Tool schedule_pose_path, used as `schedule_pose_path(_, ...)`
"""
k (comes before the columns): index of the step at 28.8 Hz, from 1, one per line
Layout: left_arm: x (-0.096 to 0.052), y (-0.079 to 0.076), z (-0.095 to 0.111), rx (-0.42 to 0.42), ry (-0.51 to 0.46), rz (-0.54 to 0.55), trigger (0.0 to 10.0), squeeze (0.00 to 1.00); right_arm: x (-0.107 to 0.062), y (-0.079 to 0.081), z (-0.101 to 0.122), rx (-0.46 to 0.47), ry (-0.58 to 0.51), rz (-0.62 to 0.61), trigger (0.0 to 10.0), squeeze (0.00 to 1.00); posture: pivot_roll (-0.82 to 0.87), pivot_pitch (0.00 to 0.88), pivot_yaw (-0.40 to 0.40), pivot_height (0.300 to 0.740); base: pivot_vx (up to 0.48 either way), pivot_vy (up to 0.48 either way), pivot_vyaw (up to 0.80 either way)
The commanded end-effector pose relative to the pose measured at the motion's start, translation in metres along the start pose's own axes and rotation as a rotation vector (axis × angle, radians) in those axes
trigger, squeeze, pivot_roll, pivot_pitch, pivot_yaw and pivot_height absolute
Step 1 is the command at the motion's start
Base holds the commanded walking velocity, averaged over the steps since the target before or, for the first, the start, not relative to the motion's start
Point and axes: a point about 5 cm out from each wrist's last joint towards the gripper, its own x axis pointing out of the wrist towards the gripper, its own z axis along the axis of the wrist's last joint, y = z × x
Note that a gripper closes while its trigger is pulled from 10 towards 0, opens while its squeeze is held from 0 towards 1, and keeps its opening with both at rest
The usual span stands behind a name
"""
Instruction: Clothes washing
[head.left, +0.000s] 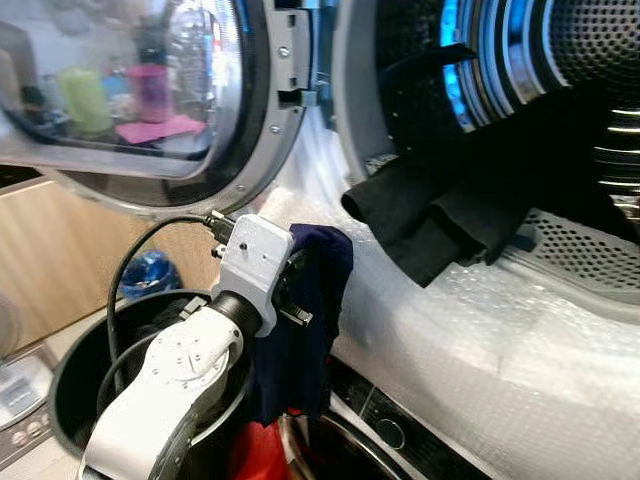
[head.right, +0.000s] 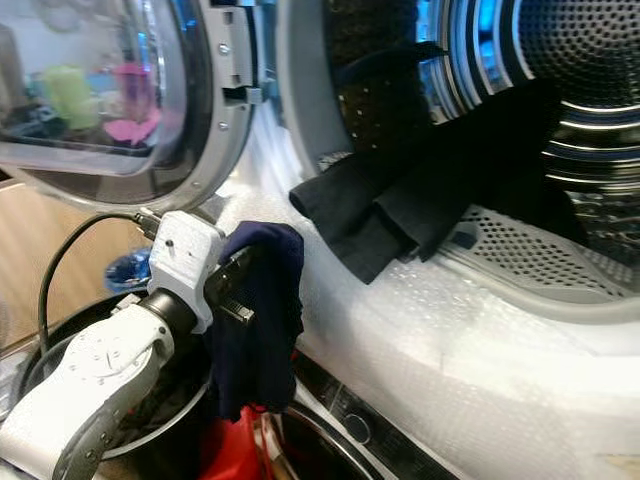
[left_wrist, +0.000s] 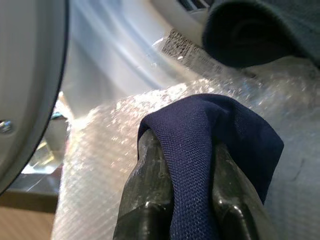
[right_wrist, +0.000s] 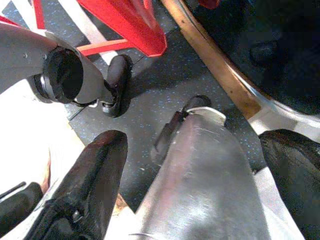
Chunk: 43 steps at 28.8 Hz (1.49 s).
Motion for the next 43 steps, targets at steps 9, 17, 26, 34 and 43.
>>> schedule_pose_path(9, -0.0011, -0.0007, 0.0085, 0.064, -0.056, 0.023, 10.0, 0.00, -0.0007, 0.0016, -0.0135, -0.009, 0.049, 0.012, 10.0, 0.00, 0.33, 0.039, -0.047, 0.740, 0.000, -0.160, -0.74)
schedule_pose_path(17, 0.0002, -0.0027, 0.0093, 0.050, -0.069, 0.019, 10.0, 0.00, -0.0009, 0.0010, -0.0141, -0.009, 0.057, 0.010, 10.0, 0.00, 0.32, 0.054, -0.047, 0.740, 0.000, -0.120, -0.73)
schedule_pose_path(26, 0.0008, -0.0036, 0.0094, 0.043, -0.076, 0.022, 10.0, 0.00, -0.0005, 0.0007, -0.0090, 0.009, 0.041, 0.010, 10.0, 0.00, 0.32, 0.059, -0.051, 0.740, 0.000, 0.000, -0.32)
schedule_pose_path(34, -0.0001, -0.0052, 0.0100, 0.025, -0.085, 0.036, 10.0, 0.00, -0.0008, -0.0003, -0.0092, -0.003, 0.045, 0.016, 10.0, 0.00, 0.33, 0.061, -0.062, 0.740, 0.000, 0.000, 0.00)
schedule_pose_path(43, -0.0002, -0.0070, 0.0074, 0.010, -0.074, 0.056, 10.0, 0.00, -0.0016, -0.0046, -0.0090, -0.027, 0.050, 0.000, 10.0, 0.00, 0.33, 0.065, -0.077, 0.740, 0.000, 0.283, -0.07)
